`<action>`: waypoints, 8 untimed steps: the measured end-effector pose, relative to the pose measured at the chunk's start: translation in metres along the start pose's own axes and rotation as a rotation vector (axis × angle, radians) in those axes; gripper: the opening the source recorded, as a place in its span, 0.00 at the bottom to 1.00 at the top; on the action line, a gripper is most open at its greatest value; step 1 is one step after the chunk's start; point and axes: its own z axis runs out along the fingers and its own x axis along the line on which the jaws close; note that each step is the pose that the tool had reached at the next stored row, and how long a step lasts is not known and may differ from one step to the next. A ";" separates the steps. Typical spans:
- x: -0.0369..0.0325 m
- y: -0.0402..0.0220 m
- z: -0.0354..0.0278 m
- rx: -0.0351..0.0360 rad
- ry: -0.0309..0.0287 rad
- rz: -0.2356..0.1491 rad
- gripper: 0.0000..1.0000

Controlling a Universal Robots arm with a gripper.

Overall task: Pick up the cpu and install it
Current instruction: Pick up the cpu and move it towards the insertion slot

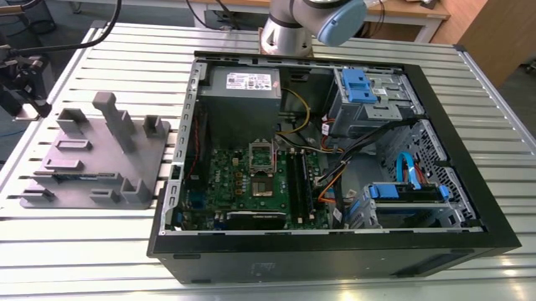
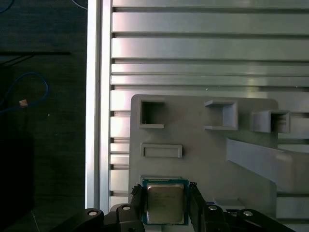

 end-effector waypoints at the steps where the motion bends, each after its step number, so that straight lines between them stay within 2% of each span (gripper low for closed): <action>1: 0.0000 0.0000 -0.0004 0.0000 0.0000 0.000 0.47; 8: 0.0000 0.0001 -0.0029 0.0000 -0.0001 0.000 0.47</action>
